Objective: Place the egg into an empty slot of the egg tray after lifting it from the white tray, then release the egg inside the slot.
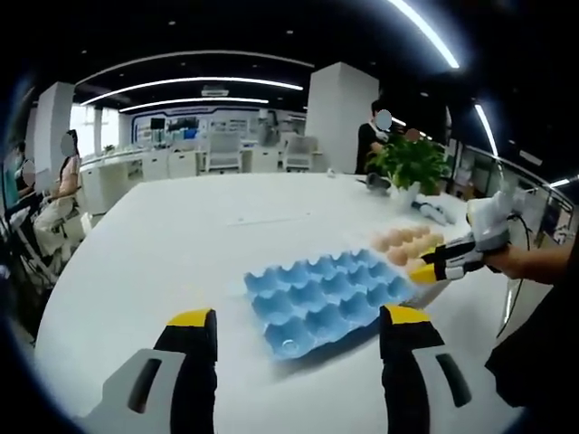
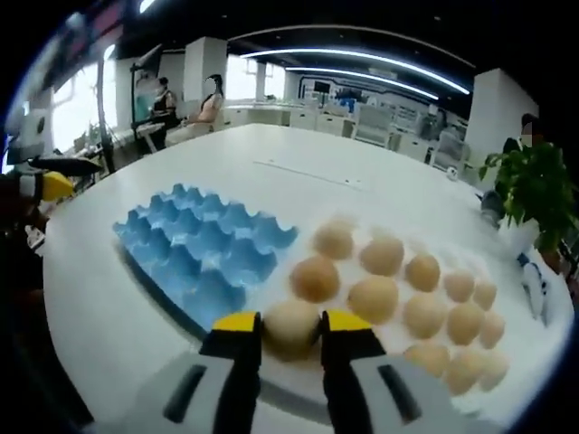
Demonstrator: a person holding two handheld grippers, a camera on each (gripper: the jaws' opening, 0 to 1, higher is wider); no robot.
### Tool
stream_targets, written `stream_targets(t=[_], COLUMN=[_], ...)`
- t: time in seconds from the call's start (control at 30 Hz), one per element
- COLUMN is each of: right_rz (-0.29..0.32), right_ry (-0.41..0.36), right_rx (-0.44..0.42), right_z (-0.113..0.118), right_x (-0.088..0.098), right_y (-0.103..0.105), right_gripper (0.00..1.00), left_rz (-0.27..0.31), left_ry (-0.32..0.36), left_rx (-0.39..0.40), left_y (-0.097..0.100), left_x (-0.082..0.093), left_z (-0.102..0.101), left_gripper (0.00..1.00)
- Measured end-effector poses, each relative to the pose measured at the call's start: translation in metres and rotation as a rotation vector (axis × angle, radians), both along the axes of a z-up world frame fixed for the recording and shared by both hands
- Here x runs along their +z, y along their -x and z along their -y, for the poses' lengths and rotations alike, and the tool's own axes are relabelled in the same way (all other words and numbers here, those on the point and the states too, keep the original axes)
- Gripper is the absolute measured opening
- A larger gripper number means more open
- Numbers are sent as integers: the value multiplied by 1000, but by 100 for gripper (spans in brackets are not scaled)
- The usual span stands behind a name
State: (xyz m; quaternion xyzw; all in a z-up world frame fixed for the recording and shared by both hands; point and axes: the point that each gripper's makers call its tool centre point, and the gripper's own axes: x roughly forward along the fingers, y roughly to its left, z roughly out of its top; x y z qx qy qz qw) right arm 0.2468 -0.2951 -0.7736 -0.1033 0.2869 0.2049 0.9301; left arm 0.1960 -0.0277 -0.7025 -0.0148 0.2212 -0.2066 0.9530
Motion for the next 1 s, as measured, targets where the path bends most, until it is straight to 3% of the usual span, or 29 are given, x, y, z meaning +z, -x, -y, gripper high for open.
stream_targets(t=[0.13, 0.3, 0.57, 0.73, 1.0], right_rz=[36, 18, 50, 57, 74], right_ry=[-44, -110, -158, -202, -254], right_rx=[-25, -57, -69, -41, 85], right_z=[3, 7, 9, -8, -65], right_x=[12, 13, 28, 41, 56], right_y=[-2, -5, -8, -8, -6], right_gripper=[25, 25, 25, 25, 25], left_rz=[-5, -7, -8, -7, -12], left_ry=[-18, -45, -73, -84, -84], left_rx=[1, -10, -20, -32, -33], left_y=[1, 2, 2, 2, 3], left_x=[-3, -6, -9, -11, -14], left_z=[-1, -2, -2, -1, -2], left_gripper=[73, 73, 73, 73, 72])
